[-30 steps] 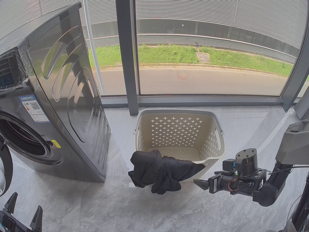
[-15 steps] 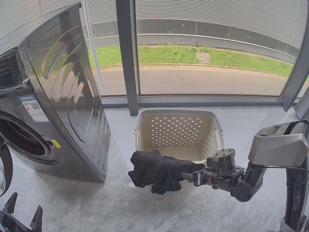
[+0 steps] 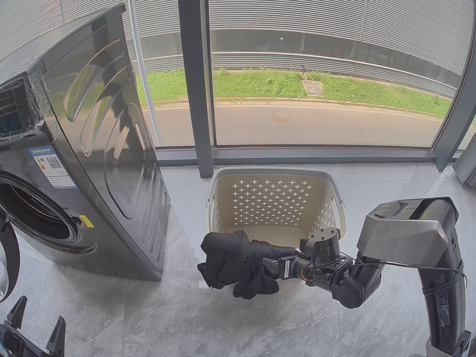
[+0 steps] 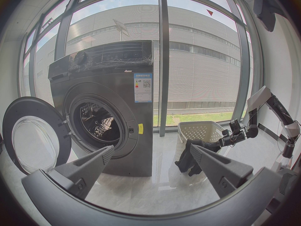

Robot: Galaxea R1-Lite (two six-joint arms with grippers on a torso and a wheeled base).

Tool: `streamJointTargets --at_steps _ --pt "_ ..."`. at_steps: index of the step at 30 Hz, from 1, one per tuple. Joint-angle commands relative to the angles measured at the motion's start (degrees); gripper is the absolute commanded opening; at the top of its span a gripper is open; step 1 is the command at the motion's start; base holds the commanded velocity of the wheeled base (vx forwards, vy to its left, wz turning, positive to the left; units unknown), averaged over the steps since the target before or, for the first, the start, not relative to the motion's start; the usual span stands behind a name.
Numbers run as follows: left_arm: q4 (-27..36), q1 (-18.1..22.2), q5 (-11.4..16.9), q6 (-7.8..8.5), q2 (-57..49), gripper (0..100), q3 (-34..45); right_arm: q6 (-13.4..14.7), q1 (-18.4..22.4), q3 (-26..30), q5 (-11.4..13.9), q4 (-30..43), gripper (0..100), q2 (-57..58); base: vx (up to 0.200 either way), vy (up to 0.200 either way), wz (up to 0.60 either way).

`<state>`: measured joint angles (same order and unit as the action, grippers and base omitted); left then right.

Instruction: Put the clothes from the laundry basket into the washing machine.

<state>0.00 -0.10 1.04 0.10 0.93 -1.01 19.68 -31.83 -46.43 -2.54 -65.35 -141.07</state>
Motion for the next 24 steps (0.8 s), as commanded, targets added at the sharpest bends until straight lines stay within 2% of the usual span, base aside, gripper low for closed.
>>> streamJointTargets --at_steps 1,24 --pt "0.0 0.0 0.0 -0.01 -0.9 100 1.0 0.6 -1.0 -2.1 0.1 -0.1 100 -0.8 0.000 0.000 0.00" --pt "0.0 0.0 0.0 -0.19 -0.9 100 1.0 1.2 -1.6 -6.8 -0.2 -4.4 100 -6.9 0.000 0.000 0.00"
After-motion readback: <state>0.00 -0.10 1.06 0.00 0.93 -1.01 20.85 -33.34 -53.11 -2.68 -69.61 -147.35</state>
